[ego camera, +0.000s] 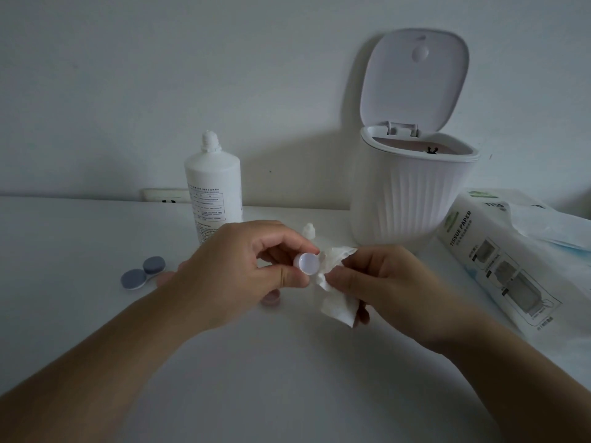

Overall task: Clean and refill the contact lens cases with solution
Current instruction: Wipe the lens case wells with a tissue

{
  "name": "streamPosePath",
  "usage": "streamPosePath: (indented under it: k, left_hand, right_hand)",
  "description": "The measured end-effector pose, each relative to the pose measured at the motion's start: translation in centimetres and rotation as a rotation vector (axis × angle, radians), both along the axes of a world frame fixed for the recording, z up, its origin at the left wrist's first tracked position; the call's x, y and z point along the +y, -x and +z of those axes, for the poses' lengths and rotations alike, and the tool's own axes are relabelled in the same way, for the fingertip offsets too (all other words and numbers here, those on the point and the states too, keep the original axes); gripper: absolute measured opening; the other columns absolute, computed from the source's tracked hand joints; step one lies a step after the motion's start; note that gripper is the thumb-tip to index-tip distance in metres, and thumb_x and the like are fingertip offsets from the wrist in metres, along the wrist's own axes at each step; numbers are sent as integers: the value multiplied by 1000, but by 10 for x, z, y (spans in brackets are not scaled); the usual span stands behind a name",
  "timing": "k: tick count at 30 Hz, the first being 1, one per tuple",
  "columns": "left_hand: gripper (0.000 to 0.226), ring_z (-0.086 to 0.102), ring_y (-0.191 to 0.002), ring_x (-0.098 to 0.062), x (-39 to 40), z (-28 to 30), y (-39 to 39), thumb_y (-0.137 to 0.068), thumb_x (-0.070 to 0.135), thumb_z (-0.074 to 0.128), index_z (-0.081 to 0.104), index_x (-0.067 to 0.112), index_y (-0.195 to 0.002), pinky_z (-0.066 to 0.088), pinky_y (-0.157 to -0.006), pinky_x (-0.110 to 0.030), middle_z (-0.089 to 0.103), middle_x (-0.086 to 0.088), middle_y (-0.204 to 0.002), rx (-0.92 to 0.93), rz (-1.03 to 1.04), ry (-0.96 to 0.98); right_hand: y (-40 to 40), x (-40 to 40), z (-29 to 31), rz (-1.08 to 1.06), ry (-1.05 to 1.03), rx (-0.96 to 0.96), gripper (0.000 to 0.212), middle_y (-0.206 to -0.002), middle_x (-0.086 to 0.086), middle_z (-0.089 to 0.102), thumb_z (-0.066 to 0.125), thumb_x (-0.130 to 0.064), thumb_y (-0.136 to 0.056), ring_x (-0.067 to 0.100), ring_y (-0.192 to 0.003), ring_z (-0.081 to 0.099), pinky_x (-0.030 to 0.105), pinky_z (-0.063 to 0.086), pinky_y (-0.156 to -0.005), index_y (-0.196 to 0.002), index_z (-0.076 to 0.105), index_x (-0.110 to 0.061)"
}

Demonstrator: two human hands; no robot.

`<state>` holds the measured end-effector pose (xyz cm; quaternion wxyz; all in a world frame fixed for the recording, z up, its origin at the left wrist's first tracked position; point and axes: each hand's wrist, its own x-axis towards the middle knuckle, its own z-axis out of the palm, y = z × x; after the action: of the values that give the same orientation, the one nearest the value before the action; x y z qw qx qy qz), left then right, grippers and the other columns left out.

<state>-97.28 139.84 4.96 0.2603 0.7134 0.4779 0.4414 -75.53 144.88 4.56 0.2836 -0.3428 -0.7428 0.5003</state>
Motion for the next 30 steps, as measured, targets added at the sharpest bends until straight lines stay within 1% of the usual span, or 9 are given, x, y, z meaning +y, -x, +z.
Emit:
streamPosePath:
  k: [4, 7, 9, 11, 13, 16, 24, 28, 30]
  left_hand:
    - [21, 69, -75, -12, -1, -5, -5, -71, 25, 89, 72, 28, -82, 54, -69, -22, 72, 11, -78, 30, 48, -104]
    - [23, 67, -73, -14, -1, -9, -13, -72, 30, 87, 68, 22, -81, 51, -67, -19, 68, 13, -75, 30, 70, -175]
    - [22, 67, -75, -12, 0, -10, -14, -74, 33, 83, 69, 22, -86, 53, -66, -19, 68, 14, -79, 15, 70, -164]
    - [19, 67, -74, -6, 3, -11, -10, -79, 22, 82, 71, 24, -94, 54, -66, -17, 68, 15, -83, 22, 62, -146]
    - [30, 66, -77, -6, 4, -12, -6, -85, 9, 78, 71, 33, -100, 55, -69, -18, 66, 15, -86, 71, 53, -128]
    - [39, 65, -86, -10, 6, -12, -4, -88, 6, 75, 70, 42, -104, 55, -72, -19, 64, 11, -92, 151, 18, -134]
    - [20, 67, -80, -14, 10, -18, -5, -84, 19, 81, 67, 32, -92, 62, -66, -38, 70, 8, -83, -69, 115, -87]
    - [19, 66, -85, -23, 12, -18, -1, -85, 18, 81, 69, 32, -88, 62, -54, -48, 69, 1, -86, -176, 127, 2]
    - [19, 66, -85, -24, 12, -19, 0, -85, 19, 81, 69, 33, -88, 62, -52, -47, 69, 0, -86, -189, 117, 21]
  right_hand:
    - [3, -1, -2, -40, 21, 113, 27, -65, 13, 70, 61, -33, -90, 20, -54, 61, 25, 48, -53, -79, 76, -14]
    - [5, -2, -4, -77, 15, 168, 29, -65, 13, 69, 59, -31, -94, 19, -54, 59, 26, 47, -53, -79, 76, -14]
    - [3, -1, -2, -99, -32, 124, 29, -65, 14, 71, 60, -29, -98, 17, -52, 60, 25, 48, -52, -79, 76, -14]
    - [1, -1, -2, -102, -88, 41, 27, -63, 12, 71, 63, -28, -98, 13, -49, 60, 23, 49, -51, -78, 75, -13]
    - [1, -3, -2, -67, -105, -39, 26, -63, 9, 72, 65, -28, -96, 11, -49, 62, 20, 48, -50, -78, 74, -11]
    - [4, -6, -4, -31, -126, -112, 21, -64, 3, 73, 67, -28, -94, 7, -49, 64, 16, 46, -50, -81, 74, -14]
    - [-1, 3, -3, -381, -416, 137, 17, -62, -1, 70, 69, -21, -91, 1, -53, 58, 17, 46, -53, -77, 77, -24]
    - [-13, 12, -1, -518, -521, 8, 4, -67, 4, 67, 71, -31, -87, 17, -60, 60, 31, 50, -58, -90, 73, -32]
    - [-24, 16, 0, -523, -584, -146, 15, -63, 0, 63, 73, -34, -87, 15, -58, 57, 34, 51, -59, -101, 69, -35]
